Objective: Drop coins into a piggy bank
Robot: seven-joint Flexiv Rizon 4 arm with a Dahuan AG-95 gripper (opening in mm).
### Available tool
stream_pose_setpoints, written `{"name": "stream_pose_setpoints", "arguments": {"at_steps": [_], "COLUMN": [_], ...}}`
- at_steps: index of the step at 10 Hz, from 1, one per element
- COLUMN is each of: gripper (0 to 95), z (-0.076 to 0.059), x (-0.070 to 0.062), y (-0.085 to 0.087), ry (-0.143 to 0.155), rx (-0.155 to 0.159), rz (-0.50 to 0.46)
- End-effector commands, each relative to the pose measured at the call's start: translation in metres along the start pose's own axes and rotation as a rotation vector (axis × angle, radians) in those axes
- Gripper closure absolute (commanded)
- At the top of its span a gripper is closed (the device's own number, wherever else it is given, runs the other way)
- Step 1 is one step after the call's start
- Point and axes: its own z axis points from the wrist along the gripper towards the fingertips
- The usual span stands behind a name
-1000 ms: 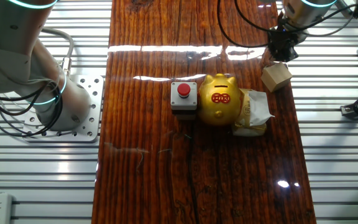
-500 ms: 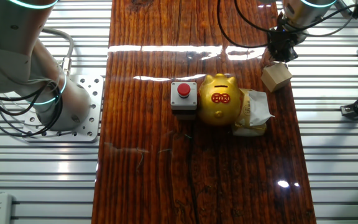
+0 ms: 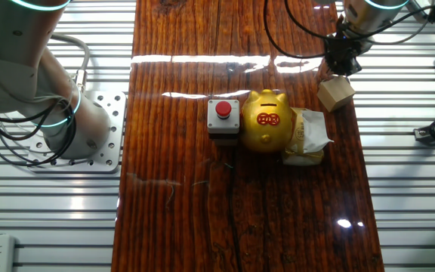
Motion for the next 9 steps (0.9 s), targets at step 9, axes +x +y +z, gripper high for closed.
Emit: {"name": "stream_pose_setpoints", "arguments": {"at_steps": [9], "gripper": [95.0], "z": [0.0000], "x": [0.0003], "y": [-0.0002], "ry": [0.009], "rx": [0.000], "rz": [-0.009]}}
